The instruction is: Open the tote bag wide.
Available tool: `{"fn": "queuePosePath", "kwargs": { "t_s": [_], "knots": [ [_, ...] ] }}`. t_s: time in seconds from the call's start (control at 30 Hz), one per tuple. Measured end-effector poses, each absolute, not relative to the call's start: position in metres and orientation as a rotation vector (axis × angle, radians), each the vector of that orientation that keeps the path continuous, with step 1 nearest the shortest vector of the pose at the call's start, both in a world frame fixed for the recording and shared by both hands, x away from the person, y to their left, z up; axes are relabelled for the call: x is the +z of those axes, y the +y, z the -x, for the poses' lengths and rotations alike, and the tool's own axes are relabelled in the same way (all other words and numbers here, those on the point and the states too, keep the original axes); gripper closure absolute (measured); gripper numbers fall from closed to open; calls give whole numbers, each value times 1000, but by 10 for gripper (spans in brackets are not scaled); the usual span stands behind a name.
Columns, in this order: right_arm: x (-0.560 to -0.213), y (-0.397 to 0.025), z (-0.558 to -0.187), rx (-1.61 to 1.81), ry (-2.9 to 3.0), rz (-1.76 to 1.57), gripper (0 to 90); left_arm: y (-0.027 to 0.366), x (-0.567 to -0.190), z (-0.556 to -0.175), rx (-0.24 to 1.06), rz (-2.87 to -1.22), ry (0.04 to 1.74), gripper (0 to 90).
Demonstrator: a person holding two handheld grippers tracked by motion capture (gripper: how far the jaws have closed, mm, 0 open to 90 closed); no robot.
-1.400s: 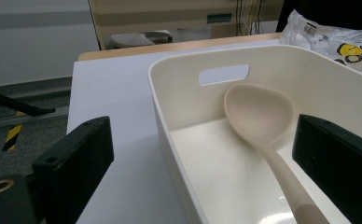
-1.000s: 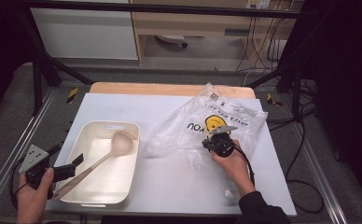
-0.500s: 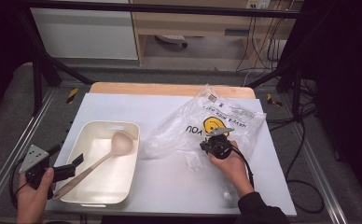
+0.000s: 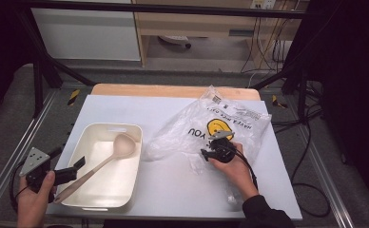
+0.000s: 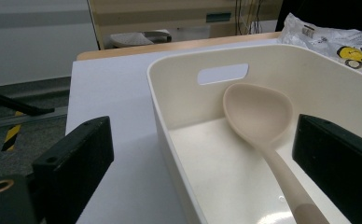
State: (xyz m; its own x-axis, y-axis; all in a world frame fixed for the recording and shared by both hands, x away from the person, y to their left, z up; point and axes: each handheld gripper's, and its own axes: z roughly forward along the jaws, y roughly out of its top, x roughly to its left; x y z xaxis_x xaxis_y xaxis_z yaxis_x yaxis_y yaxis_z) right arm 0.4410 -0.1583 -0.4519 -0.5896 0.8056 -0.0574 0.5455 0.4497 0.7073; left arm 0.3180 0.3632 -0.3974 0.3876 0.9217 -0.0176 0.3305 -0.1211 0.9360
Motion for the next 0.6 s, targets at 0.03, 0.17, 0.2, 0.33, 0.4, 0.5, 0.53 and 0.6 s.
{"fn": "queuePosePath", "kwargs": {
  "t_s": [0.03,0.17,0.2,0.33,0.4,0.5,0.53,0.6],
  "knots": [
    [-452,-159,-442,920,2311,-1146,351,363,-397,-318,754,-1665,1121,49],
    [-454,-160,-446,944,2285,-1190,297,363,-398,-318,754,-1666,1120,49],
    [-454,-160,-446,944,2285,-1190,297,363,-397,-318,753,-1667,1121,49],
    [-454,-157,-449,978,2266,-1209,266,363,-398,-318,752,-1668,1122,49],
    [-455,-155,-451,967,2262,-1210,250,363,-398,-318,752,-1670,1122,49],
    [-457,-152,-454,966,2266,-1205,249,362,-398,-318,750,-1668,1121,49],
    [-458,-152,-454,964,2265,-1205,252,363,-398,-318,750,-1668,1120,49],
    [-458,-152,-455,968,2263,-1215,271,363,-398,-318,751,-1671,1120,49]
  ]
}}
